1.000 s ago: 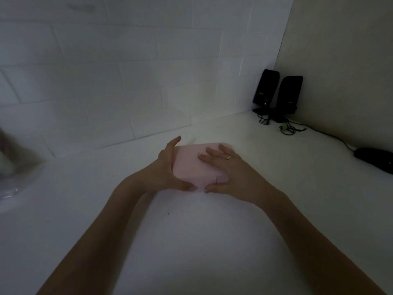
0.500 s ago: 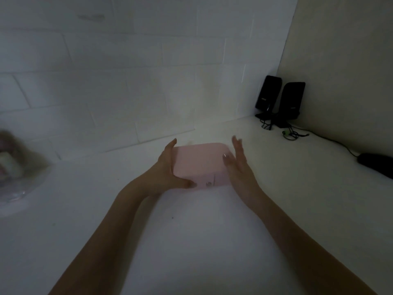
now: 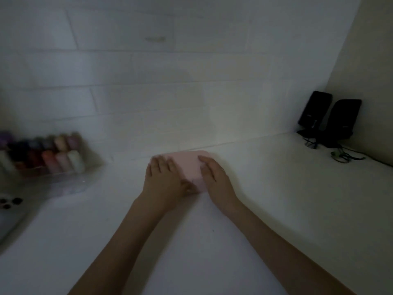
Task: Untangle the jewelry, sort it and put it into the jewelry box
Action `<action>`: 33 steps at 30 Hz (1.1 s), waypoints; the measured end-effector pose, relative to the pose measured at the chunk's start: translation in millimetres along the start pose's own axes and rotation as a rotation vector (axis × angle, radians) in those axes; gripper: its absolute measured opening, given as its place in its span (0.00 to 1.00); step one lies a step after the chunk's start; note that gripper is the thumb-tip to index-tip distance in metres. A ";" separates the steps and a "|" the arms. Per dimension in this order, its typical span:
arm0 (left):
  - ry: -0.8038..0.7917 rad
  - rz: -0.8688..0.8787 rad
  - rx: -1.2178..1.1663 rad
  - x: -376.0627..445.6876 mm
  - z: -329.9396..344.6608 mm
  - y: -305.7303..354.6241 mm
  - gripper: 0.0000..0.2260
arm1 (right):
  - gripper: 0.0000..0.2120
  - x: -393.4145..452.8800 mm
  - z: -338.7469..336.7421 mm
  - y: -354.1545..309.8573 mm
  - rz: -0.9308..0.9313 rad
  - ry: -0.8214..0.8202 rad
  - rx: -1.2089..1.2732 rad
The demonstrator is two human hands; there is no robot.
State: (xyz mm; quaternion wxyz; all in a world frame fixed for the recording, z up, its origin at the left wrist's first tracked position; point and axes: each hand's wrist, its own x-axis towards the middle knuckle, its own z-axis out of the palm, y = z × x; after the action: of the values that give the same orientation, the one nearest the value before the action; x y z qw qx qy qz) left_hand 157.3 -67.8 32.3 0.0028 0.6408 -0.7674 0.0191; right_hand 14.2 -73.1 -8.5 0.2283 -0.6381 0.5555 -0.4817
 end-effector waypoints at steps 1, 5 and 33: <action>0.015 -0.023 0.003 0.3 -0.3 -12.6 0.36 | 0.16 3.5 12.9 -4.4 -0.019 -0.049 0.024; 0.198 -0.045 -0.026 2.5 9.8 -65.1 0.28 | 0.22 13.5 63.0 -22.3 -0.110 -0.224 -0.031; 0.337 -0.041 0.016 -6.2 39.3 -144.8 0.25 | 0.22 24.3 136.6 -40.1 -0.558 -0.093 -0.556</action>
State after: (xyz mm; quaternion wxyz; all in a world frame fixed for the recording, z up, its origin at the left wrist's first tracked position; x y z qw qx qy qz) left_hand 301.6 -88.8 -3.4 0.1269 0.6442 -0.7426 0.1321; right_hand 150.4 -117.8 -25.6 -0.0680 -0.8231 0.4592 -0.3272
